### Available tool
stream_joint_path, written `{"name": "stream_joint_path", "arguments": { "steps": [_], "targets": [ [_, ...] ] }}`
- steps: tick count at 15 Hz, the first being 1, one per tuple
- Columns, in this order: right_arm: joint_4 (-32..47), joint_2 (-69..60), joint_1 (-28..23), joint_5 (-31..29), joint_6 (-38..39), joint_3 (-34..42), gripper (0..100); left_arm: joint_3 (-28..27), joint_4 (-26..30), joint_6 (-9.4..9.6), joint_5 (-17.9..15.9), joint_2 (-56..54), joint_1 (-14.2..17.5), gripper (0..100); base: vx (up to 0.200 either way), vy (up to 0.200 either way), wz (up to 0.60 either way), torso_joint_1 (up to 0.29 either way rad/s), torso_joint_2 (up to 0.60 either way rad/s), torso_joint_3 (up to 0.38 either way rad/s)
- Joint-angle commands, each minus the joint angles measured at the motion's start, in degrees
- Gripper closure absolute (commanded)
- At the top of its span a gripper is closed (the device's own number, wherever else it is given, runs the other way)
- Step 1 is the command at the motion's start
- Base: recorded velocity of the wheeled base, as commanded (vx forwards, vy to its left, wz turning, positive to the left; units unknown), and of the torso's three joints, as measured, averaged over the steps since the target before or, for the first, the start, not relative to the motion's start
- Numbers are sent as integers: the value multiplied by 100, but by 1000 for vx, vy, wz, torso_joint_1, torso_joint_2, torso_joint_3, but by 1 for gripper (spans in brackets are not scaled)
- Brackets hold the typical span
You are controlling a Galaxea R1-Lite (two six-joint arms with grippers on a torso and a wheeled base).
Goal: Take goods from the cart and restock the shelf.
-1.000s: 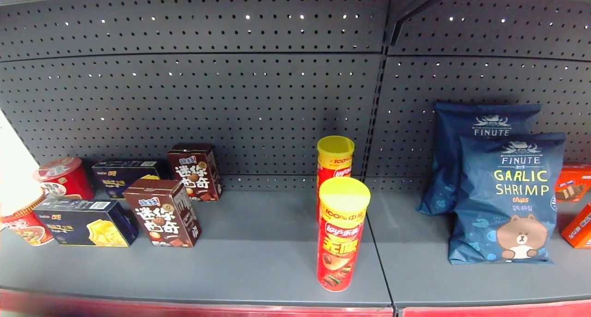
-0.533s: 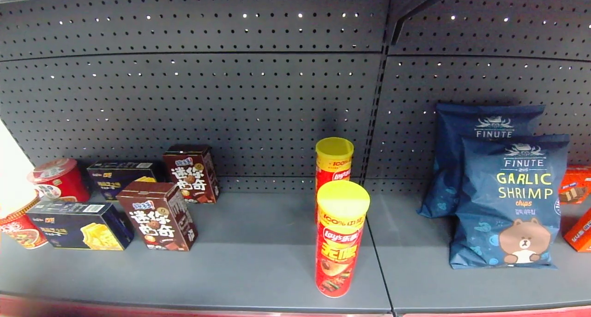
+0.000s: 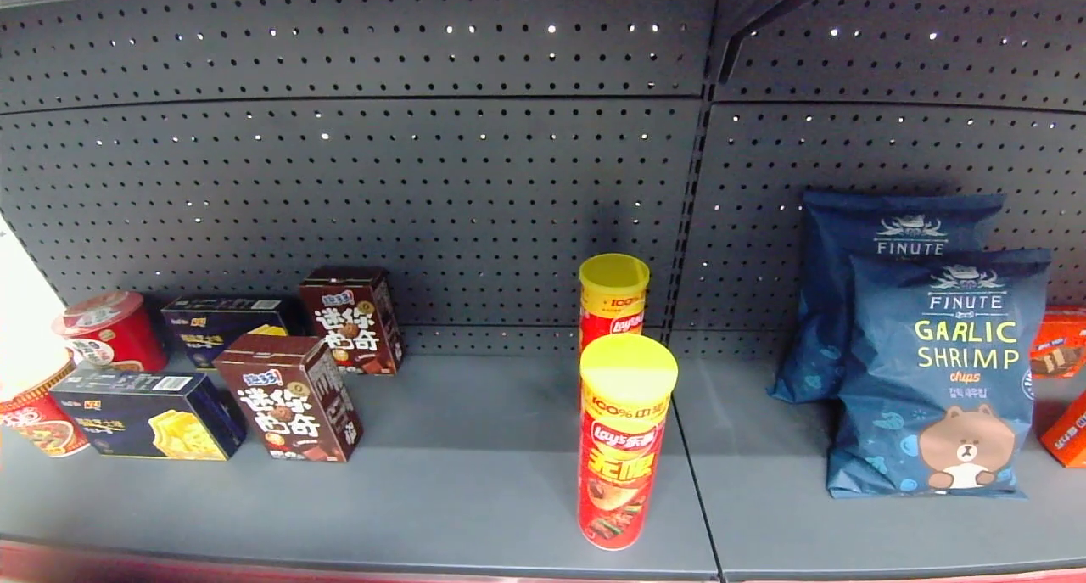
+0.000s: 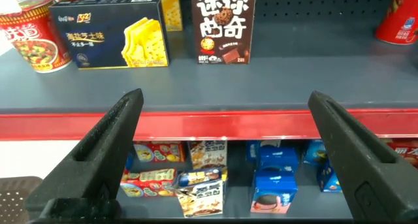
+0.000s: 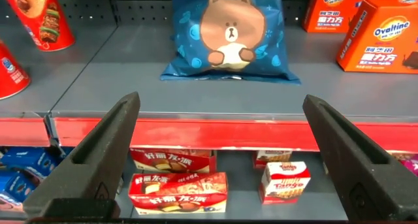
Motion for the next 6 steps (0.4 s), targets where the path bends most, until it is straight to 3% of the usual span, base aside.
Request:
{"name": "stream_joint_path", "arguments": {
  "steps": [1, 6],
  "targets": [
    [0, 7, 1, 0, -1, -4, 0, 0, -1, -7, -8, -2, 4, 0, 0, 0, 0, 0, 0, 0],
    [0, 7, 1, 0, -1, 5, 0, 0, -1, 2, 0, -2, 4, 0, 0, 0, 0, 0, 0, 0]
  ]
}}
